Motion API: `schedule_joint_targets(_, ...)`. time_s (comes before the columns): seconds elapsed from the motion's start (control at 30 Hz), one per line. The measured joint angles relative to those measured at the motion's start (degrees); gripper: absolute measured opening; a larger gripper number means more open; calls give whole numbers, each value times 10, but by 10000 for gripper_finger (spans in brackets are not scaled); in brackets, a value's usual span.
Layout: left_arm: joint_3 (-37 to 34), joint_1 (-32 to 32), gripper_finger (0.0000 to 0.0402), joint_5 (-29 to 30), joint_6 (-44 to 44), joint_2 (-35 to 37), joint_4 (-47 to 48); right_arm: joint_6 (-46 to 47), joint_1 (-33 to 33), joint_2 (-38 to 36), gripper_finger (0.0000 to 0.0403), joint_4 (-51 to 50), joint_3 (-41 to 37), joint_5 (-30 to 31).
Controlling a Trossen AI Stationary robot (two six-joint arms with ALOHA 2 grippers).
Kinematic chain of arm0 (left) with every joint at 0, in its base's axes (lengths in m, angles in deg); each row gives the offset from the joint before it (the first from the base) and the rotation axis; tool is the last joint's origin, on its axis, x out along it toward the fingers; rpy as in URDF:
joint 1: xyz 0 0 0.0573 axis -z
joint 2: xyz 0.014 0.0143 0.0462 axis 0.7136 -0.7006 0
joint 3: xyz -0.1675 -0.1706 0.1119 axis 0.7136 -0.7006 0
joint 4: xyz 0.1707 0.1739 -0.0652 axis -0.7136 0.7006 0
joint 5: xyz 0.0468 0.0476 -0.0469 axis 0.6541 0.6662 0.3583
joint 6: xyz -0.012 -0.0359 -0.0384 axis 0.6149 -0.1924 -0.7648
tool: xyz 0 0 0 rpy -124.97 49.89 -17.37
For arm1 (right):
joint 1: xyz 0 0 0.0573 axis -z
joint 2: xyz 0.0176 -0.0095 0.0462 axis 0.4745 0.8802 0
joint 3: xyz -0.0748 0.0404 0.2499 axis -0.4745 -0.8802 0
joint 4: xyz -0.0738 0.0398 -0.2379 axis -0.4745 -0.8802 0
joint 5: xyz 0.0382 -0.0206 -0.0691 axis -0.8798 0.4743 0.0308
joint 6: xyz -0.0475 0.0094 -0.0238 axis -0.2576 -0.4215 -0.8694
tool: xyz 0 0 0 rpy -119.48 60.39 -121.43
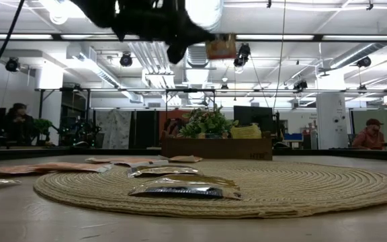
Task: Pick & Place Tea
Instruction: Put the orange tea bag into the middle section of the wooden organizer
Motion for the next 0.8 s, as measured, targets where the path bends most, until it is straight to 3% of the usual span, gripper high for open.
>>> schedule_joint_targets(0.37,-110,-71,0,-9,2,-3,-101,4,0,0,127,0,-1,0)
schedule_joint_targets(0.8,-100,-102,0,-68,3,-91,-132,4,0,0,122,0,-3,0)
